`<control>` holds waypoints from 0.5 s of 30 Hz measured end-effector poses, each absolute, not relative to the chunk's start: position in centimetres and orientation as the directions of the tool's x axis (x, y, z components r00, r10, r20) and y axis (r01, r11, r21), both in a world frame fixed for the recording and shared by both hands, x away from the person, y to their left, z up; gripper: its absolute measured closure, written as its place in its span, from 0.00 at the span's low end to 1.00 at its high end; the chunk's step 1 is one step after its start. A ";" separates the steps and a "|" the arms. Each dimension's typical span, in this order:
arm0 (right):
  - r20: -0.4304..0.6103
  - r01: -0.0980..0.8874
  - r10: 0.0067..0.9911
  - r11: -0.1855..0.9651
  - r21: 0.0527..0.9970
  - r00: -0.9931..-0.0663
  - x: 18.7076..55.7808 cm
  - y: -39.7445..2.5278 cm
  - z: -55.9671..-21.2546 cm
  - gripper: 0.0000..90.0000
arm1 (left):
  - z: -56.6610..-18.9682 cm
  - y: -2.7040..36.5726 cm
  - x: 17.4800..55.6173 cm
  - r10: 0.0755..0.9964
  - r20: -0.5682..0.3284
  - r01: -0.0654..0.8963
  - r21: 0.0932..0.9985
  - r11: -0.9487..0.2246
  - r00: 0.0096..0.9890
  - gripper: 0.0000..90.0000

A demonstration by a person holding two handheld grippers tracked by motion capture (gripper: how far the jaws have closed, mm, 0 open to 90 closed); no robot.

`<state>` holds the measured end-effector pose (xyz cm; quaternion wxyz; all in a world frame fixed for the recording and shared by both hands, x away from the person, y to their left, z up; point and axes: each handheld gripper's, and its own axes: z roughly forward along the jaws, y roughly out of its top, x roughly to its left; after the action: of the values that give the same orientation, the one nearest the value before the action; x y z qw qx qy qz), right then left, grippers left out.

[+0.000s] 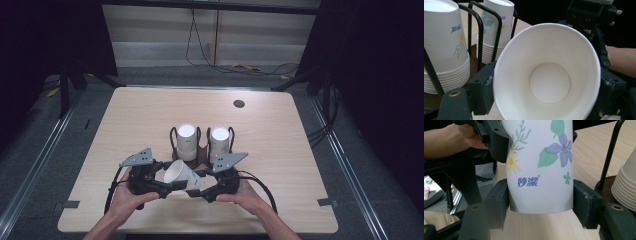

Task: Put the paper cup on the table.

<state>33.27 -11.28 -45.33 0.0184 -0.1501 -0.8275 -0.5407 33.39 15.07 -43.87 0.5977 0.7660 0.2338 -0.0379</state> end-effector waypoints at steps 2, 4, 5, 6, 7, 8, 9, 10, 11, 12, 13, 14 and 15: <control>0.193 0.267 0.226 0.374 0.888 -0.955 33.3 -11.3 -45.3 0.40 | -43.8 15.0 33.4 0.312 -0.328 0.396 0.899 -0.187 0.892 0.23; 0.204 0.278 0.225 0.380 0.882 -0.953 33.4 -11.4 -45.3 0.40 | -43.8 15.0 33.4 0.304 -0.326 0.392 0.900 -0.189 0.895 0.25; 0.211 0.284 0.222 0.382 0.879 -0.952 33.4 -11.3 -45.4 0.39 | -43.8 15.0 33.5 0.299 -0.325 0.390 0.900 -0.194 0.897 0.26; 0.205 0.279 0.220 0.392 0.877 -0.954 33.4 -11.3 -45.5 0.39 | -43.8 15.0 33.5 0.299 -0.325 0.390 0.900 -0.194 0.897 0.27; 0.201 0.277 0.221 0.402 0.873 -0.954 33.4 -11.3 -45.5 0.39 | -43.8 14.9 33.5 0.293 -0.328 0.391 0.900 -0.192 0.898 0.28; 0.203 0.279 0.220 0.404 0.871 -0.954 33.4 -11.3 -45.5 0.39 | -43.8 14.9 33.5 0.287 -0.327 0.389 0.901 -0.192 0.900 0.28; 0.219 0.292 0.218 0.404 0.867 -0.951 33.4 -11.3 -45.6 0.38 | -43.8 14.8 33.4 0.287 -0.321 0.383 0.903 -0.196 0.902 0.29; 0.236 0.308 0.217 0.409 0.859 -0.947 33.5 -11.2 -45.6 0.38 | -43.8 14.8 33.4 0.287 -0.321 0.383 0.903 -0.196 0.902 0.30; 0.244 0.319 0.224 0.413 0.853 -0.944 33.6 -11.2 -45.6 0.37 | -43.7 14.7 33.4 0.295 -0.306 0.374 0.904 -0.208 0.905 0.30; 0.255 0.330 0.226 0.418 0.847 -0.940 33.6 -11.2 -45.7 0.37 | -43.7 14.7 33.4 0.295 -0.306 0.374 0.904 -0.208 0.905 0.30; 0.276 0.352 0.229 0.429 0.832 -0.933 33.8 -11.2 -45.7 0.36 | -43.7 14.5 33.3 0.296 -0.286 0.357 0.907 -0.223 0.911 0.30; 0.282 0.357 0.230 0.432 0.828 -0.932 33.8 -11.2 -45.8 0.34 | -43.7 14.5 33.2 0.299 -0.269 0.344 0.909 -0.236 0.916 0.30; 0.289 0.370 0.241 0.437 0.820 -0.926 34.0 -11.2 -45.8 0.30 | -43.6 14.4 33.1 0.301 -0.266 0.342 0.910 -0.236 0.916 0.31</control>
<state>33.96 -11.23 -45.81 0.0646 -0.1806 -0.8451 -0.4990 33.11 14.44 -43.65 0.5832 0.7860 0.2044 -0.0177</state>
